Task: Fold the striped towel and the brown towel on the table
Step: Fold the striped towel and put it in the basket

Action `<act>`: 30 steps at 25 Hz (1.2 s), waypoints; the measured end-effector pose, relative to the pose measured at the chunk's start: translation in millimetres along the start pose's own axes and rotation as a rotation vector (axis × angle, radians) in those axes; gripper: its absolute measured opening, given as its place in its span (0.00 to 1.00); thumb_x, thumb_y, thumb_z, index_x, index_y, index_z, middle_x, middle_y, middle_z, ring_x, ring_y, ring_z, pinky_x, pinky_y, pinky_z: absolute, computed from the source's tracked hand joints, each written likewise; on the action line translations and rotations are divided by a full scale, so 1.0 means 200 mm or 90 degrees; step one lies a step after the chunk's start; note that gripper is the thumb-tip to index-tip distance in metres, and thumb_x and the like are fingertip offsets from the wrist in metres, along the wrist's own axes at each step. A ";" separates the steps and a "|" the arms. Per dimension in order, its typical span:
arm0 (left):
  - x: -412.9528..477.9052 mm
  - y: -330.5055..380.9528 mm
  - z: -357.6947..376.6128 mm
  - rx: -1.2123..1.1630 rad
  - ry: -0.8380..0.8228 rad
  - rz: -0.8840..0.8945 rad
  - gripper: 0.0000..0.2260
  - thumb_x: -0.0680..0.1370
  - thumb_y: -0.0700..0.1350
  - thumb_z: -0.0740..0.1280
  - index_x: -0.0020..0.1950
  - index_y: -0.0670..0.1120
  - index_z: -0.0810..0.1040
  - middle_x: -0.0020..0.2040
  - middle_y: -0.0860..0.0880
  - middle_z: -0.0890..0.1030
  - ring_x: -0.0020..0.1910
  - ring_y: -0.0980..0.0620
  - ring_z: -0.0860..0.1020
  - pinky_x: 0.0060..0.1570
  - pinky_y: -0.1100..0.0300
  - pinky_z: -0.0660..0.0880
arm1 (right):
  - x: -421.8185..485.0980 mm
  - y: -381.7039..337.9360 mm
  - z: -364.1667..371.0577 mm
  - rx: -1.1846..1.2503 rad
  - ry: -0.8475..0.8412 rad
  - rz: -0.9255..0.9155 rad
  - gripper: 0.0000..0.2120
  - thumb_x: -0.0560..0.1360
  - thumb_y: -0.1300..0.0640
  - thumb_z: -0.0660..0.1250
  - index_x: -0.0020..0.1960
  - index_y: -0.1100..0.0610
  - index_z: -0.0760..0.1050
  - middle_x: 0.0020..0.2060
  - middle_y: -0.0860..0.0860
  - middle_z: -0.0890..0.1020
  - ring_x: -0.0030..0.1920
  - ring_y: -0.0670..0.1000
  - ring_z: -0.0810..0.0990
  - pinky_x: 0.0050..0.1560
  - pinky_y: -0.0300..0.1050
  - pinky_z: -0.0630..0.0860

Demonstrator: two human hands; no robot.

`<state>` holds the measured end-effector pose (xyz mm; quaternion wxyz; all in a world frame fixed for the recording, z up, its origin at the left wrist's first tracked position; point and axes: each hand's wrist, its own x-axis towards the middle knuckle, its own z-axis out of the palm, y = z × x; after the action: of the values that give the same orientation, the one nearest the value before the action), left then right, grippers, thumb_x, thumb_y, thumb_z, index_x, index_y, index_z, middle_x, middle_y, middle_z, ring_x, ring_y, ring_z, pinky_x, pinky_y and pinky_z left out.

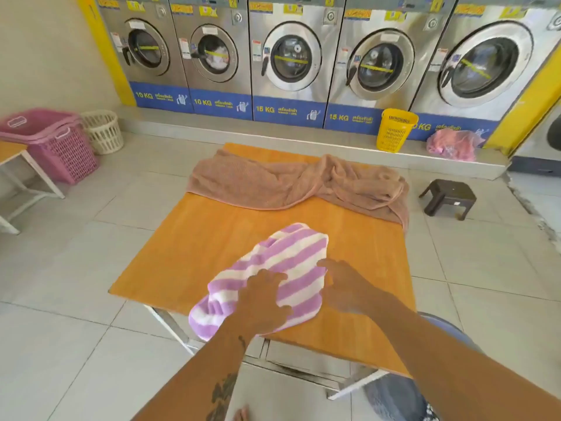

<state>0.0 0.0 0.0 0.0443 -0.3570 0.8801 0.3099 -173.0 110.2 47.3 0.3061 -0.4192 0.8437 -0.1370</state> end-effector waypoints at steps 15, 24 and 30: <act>0.45 -0.24 -0.24 -0.182 0.201 0.291 0.12 0.75 0.45 0.57 0.47 0.48 0.81 0.47 0.52 0.75 0.46 0.50 0.76 0.46 0.49 0.75 | 0.22 -0.20 0.26 -0.354 0.366 -0.014 0.11 0.64 0.55 0.58 0.39 0.53 0.78 0.46 0.58 0.74 0.41 0.60 0.73 0.36 0.49 0.69; 0.48 -0.36 -0.63 -0.033 0.455 0.223 0.13 0.73 0.40 0.60 0.46 0.48 0.84 0.41 0.49 0.70 0.41 0.47 0.70 0.38 0.50 0.71 | 0.26 -0.50 0.03 0.161 0.020 -0.154 0.03 0.73 0.56 0.65 0.41 0.54 0.76 0.35 0.45 0.76 0.36 0.45 0.73 0.48 0.50 0.75; 0.33 -0.50 -0.56 -0.175 0.166 -0.015 0.16 0.79 0.38 0.57 0.55 0.48 0.83 0.50 0.47 0.82 0.41 0.50 0.78 0.40 0.64 0.69 | 0.45 -0.39 0.02 -0.136 0.095 0.058 0.21 0.73 0.59 0.62 0.66 0.47 0.72 0.64 0.53 0.68 0.69 0.59 0.65 0.64 0.53 0.68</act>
<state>32.2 -159.8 18.9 -0.1158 -0.4069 0.8237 0.3776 -163.6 -8.8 46.6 0.2024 -0.3994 0.8919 -0.0633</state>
